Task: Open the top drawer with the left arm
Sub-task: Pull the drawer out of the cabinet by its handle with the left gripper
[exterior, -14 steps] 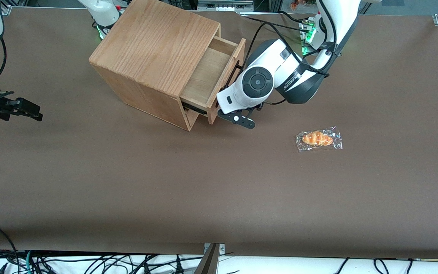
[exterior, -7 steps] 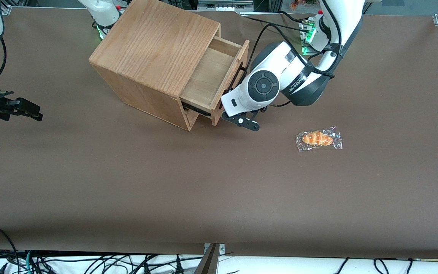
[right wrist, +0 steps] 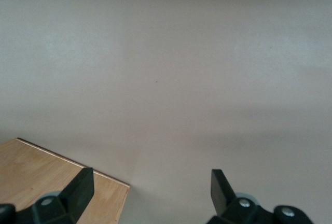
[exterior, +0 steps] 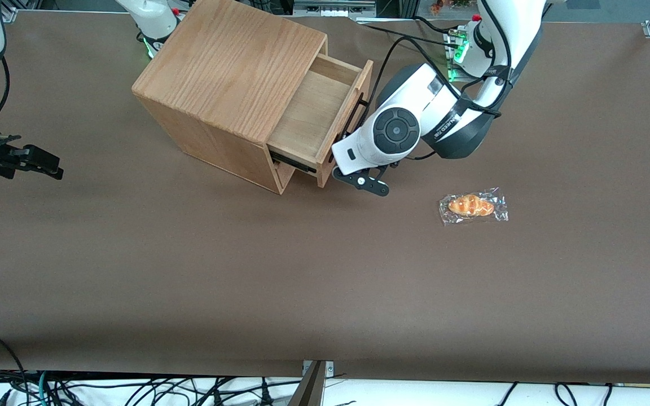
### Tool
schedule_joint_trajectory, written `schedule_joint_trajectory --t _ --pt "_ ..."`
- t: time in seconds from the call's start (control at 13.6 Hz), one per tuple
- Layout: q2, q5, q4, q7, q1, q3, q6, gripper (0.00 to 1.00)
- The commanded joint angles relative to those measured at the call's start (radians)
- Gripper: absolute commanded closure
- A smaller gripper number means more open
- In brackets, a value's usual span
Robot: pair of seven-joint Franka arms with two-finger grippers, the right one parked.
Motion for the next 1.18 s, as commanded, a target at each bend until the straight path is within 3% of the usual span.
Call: schedule_joint_trajectory --t 0.0,1.11 --pt "-0.045 0.029 -0.025 0.028 0.031 0.005 -0.012 0.0" --pt "-0.055 0.031 -0.025 0.085 0.074 0.008 -0.038 0.0"
